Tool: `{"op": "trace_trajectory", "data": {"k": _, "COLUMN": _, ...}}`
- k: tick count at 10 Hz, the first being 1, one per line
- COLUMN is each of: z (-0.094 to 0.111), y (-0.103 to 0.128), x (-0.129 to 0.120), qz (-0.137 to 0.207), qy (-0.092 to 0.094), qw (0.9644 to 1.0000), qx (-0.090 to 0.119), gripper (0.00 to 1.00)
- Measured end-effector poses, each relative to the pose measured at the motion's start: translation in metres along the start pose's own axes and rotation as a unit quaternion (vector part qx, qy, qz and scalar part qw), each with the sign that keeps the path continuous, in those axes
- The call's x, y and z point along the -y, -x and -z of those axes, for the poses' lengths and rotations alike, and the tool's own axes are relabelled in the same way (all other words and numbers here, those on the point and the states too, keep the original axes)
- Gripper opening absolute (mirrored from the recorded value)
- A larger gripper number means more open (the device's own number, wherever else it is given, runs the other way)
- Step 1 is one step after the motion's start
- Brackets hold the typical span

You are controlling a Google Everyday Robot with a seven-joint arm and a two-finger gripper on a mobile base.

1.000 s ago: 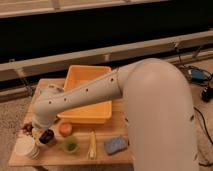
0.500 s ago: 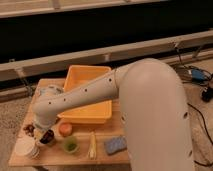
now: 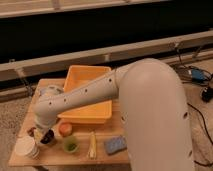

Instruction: Place grapes in metal cup

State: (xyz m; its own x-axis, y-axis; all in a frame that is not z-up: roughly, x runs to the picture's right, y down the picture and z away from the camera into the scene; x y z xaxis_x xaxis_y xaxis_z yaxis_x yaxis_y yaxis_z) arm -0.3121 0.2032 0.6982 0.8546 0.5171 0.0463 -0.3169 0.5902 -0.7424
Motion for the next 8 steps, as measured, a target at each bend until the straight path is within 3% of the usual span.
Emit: {"op": "trace_trajectory", "data": {"k": 8, "z": 0.0040, "y": 0.0008, "x": 0.0024, "qz": -0.005, "qy": -0.008, "qw": 0.9999, "qx": 0.008, "gripper": 0.80}}
